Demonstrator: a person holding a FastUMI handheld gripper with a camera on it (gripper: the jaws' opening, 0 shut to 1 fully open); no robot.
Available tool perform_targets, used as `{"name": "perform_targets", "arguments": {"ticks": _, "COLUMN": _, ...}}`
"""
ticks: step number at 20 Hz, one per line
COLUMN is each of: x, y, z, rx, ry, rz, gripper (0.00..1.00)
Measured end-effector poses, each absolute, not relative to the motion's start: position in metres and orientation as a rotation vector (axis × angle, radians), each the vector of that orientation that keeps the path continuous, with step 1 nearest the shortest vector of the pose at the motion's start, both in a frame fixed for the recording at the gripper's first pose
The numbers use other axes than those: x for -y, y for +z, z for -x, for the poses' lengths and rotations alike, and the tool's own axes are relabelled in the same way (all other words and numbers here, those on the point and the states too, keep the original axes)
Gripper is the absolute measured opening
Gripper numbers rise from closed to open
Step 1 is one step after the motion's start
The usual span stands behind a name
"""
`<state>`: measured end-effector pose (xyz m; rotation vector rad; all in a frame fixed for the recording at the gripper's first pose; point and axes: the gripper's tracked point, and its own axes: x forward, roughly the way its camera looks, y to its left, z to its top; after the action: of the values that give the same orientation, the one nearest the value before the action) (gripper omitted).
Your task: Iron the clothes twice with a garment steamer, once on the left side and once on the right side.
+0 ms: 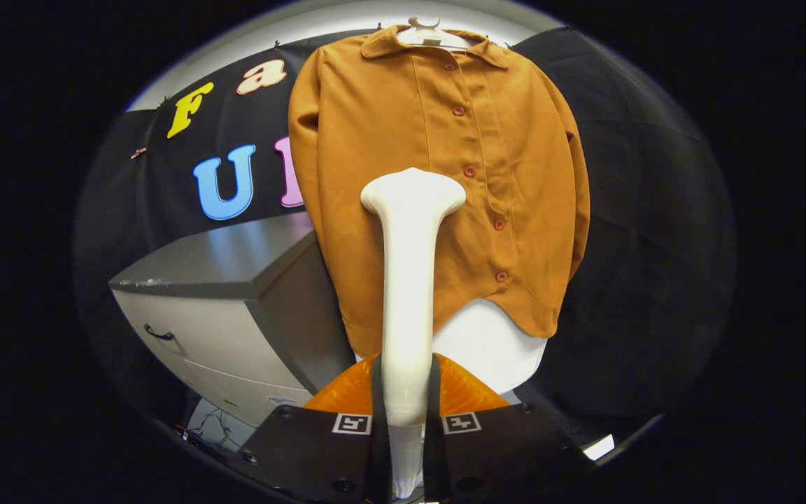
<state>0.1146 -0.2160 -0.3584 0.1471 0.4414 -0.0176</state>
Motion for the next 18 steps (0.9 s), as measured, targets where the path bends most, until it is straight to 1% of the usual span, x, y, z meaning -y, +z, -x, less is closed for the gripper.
{"name": "perform_targets", "arguments": {"ticks": 6, "x": 0.221, "y": -0.400, "z": -0.079, "rx": -0.566, "ry": -0.036, "rz": -0.143, "gripper": 0.21}}
{"name": "perform_targets", "arguments": {"ticks": 10, "x": 0.221, "y": -0.407, "z": -0.054, "rx": -0.584, "ry": -0.039, "rz": -0.155, "gripper": 0.22}}
{"name": "perform_targets", "arguments": {"ticks": 14, "x": 0.223, "y": -0.387, "z": -0.039, "rx": -0.552, "ry": -0.036, "rz": -0.166, "gripper": 0.21}}
{"name": "perform_targets", "arguments": {"ticks": 18, "x": 0.230, "y": -0.334, "z": -0.037, "rx": -0.458, "ry": -0.038, "rz": -0.174, "gripper": 0.21}}
